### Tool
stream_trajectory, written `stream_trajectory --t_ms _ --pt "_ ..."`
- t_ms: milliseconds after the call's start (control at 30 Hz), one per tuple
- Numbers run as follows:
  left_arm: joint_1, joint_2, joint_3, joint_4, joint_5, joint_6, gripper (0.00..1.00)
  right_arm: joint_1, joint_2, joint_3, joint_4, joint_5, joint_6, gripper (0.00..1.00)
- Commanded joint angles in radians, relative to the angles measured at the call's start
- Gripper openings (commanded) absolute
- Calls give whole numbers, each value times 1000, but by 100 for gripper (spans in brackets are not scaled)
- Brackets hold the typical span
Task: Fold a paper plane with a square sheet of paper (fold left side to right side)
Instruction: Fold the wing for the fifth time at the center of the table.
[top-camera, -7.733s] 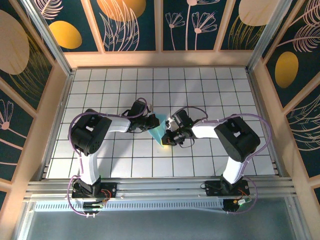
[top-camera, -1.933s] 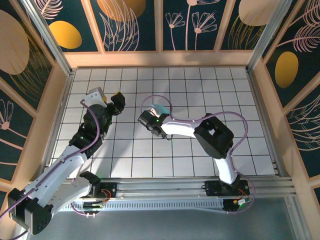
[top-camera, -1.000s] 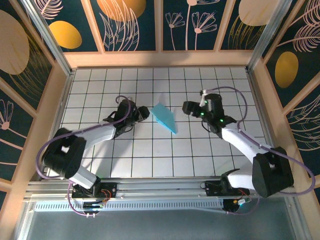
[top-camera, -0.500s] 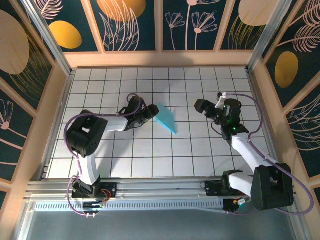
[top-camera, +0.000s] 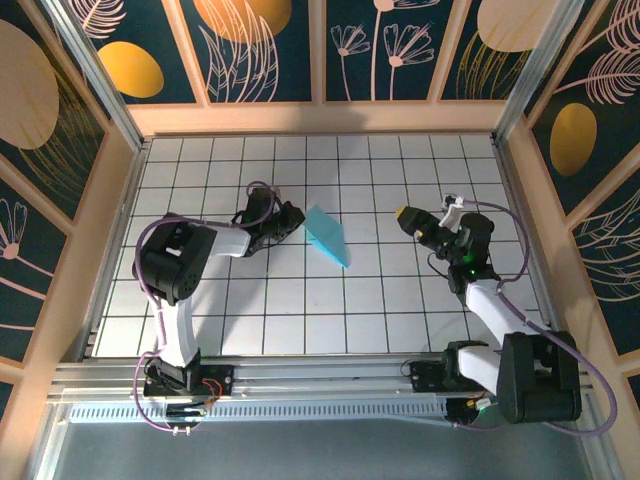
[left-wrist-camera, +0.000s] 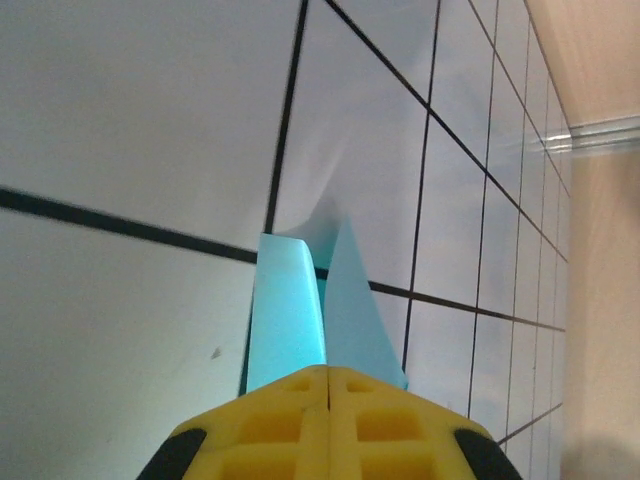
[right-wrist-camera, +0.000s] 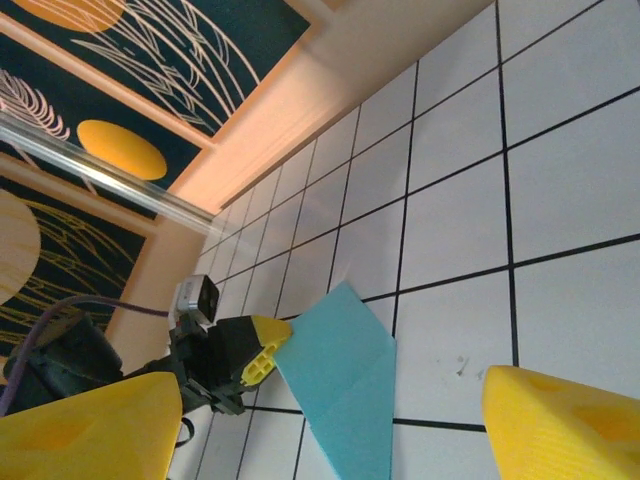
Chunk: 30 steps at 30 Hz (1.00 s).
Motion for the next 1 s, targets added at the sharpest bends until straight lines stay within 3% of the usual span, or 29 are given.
stream_trajectory --t_ms 0,233,400,633,967 --pt "9 -75 -34 48 59 82 0 -11 63 11 124 -128 31 77" --pt "13 -249 -111 -1 201 349 0 22 255 130 -31 -315 -170 67" --pt "13 -357 -195 63 355 473 0 127 359 173 -98 -340 -330 79" --pt "13 -379 -237 130 476 499 0 281 499 171 39 -377 -337 83" --pt "13 -345 -245 151 502 508 0 360 686 219 285 -416 -253 82"
